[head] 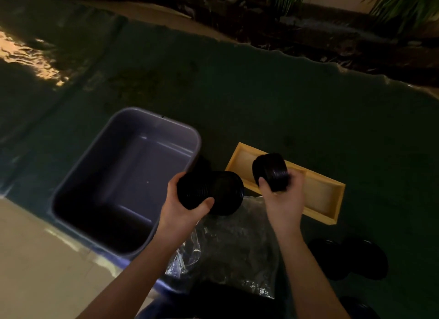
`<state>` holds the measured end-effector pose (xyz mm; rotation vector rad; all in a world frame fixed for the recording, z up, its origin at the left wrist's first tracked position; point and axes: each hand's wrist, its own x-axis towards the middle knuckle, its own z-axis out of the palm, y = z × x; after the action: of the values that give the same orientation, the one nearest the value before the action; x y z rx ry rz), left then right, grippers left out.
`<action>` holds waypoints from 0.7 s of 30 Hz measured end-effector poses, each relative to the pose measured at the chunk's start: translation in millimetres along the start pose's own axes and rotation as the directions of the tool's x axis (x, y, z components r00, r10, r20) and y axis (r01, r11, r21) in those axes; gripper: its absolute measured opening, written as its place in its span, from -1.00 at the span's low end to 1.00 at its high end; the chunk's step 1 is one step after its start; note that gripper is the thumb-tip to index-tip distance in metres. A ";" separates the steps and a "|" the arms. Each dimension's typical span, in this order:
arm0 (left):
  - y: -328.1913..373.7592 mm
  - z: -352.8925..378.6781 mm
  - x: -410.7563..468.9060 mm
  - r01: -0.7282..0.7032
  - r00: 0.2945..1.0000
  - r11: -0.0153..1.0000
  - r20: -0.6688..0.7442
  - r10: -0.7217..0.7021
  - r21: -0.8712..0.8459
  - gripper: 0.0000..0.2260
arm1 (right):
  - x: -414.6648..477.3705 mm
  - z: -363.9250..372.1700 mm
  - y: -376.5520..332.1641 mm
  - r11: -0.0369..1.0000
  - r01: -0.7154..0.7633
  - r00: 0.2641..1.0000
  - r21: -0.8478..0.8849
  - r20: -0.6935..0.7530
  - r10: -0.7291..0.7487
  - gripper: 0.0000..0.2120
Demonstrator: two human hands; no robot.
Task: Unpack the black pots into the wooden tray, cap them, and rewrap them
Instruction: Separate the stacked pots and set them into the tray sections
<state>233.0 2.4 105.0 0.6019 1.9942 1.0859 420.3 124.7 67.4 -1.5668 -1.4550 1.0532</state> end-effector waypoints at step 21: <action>6.6 -2.2 -0.7 0.051 0.998 0.970 0.031 -0.045 -0.237 -0.36 | 63.2 45.3 25.9 0.778 0.465 0.826 -0.422 0.522 -0.211 -0.67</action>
<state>231.9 4.3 111.6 0.4354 1.8122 1.2581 389.9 184.8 20.8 -1.3542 -2.4335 0.8494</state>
